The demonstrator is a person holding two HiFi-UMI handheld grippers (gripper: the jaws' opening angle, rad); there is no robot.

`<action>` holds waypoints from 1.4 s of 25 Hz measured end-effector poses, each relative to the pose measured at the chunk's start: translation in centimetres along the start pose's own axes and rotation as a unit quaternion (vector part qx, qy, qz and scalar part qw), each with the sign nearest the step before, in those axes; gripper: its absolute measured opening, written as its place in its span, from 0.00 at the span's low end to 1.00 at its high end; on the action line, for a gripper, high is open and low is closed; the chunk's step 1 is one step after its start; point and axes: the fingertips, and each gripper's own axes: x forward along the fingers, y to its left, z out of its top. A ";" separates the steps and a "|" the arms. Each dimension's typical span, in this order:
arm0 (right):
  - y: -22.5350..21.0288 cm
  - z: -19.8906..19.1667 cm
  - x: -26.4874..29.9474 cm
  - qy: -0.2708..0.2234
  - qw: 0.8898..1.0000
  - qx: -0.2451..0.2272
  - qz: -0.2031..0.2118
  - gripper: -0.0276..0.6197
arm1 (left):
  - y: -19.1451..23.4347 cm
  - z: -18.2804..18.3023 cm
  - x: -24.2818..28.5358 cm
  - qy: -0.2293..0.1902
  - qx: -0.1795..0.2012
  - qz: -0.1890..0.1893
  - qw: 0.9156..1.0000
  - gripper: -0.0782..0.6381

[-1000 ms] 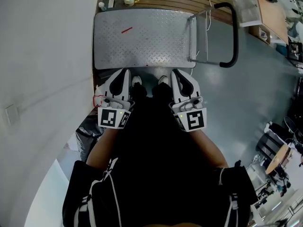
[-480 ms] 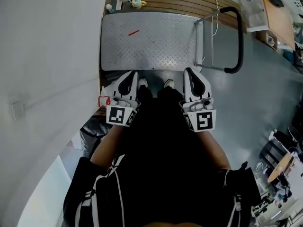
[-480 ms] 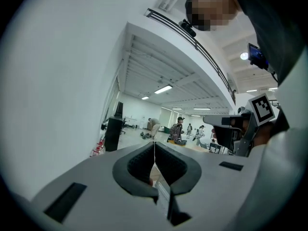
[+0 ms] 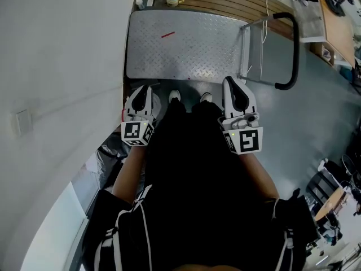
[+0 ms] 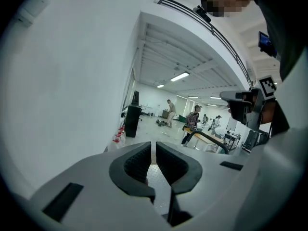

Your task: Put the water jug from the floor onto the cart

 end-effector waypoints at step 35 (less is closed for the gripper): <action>12.0 -3.5 1.6 0.000 0.994 -0.078 0.076 0.07 | 12.4 -43.7 -10.0 0.432 -0.149 -0.007 0.890 0.35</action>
